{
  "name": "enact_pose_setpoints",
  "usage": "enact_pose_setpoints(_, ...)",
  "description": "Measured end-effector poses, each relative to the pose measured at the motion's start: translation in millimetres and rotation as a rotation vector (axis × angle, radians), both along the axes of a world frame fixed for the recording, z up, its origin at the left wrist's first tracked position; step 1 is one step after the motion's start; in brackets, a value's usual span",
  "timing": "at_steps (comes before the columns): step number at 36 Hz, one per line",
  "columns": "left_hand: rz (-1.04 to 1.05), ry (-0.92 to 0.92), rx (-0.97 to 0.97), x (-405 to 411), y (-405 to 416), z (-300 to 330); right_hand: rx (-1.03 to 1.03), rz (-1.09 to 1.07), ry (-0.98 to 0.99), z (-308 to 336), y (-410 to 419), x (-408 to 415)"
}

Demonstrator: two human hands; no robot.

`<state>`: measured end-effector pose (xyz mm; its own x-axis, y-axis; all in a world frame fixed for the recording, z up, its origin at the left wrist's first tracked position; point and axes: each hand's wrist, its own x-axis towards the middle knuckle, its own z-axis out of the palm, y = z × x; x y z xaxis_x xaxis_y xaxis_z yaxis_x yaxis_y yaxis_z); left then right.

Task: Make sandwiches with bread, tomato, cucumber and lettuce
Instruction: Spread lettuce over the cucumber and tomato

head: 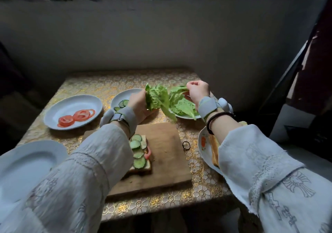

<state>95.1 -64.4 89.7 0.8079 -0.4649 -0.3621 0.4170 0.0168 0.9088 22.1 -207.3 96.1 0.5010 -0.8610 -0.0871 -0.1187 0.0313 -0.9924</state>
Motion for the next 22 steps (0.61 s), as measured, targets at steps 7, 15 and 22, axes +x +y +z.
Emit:
enact_pose_setpoints(7,-0.085,-0.014,-0.021,-12,56,-5,0.000,0.005,0.052,-8,41,0)
enact_pose_setpoints(15,-0.040,-0.018,-0.083,-13,98,0,0.194,0.207,0.217,-24,78,-7)
enact_pose_setpoints(22,0.031,0.139,-0.138,-13,113,-12,0.217,0.537,0.355,-26,101,-16)
